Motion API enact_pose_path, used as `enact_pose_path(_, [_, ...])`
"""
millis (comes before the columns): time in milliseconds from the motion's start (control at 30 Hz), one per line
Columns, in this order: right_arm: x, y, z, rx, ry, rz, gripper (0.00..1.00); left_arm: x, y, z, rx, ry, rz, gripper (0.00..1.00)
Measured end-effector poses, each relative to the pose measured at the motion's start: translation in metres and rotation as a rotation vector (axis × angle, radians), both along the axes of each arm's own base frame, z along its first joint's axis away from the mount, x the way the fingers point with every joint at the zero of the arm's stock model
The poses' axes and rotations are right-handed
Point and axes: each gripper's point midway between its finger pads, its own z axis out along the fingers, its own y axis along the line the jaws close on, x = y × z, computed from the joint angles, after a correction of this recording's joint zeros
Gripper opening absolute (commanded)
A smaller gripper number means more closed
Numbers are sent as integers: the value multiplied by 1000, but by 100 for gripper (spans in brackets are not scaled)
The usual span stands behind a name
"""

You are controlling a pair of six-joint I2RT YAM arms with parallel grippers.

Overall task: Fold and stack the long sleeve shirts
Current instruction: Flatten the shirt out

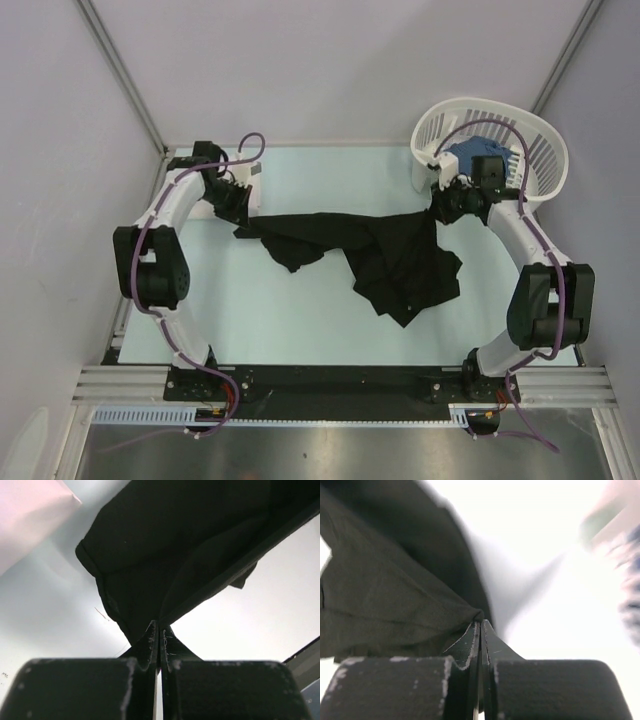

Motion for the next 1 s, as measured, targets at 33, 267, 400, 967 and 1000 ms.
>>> enact_pose_path(33, [9, 3, 11, -4, -32, -2, 0, 2, 0, -1, -2, 0, 10, 0])
enact_pose_path(267, [55, 63, 68, -30, -238, 61, 26, 12, 1, -13, -8, 17, 70, 0])
enact_pose_path(400, [56, 78, 44, -103, -182, 48, 49, 14, 1, -17, -12, 27, 86, 0])
enact_pose_path(967, [-172, 125, 60, 91, -30, 498, 35, 11, 0, -23, -21, 45, 107, 0])
enact_pose_path(1000, [-177, 123, 37, 67, 28, 500, 35, 11, 0, -23, -21, 47, 107, 0])
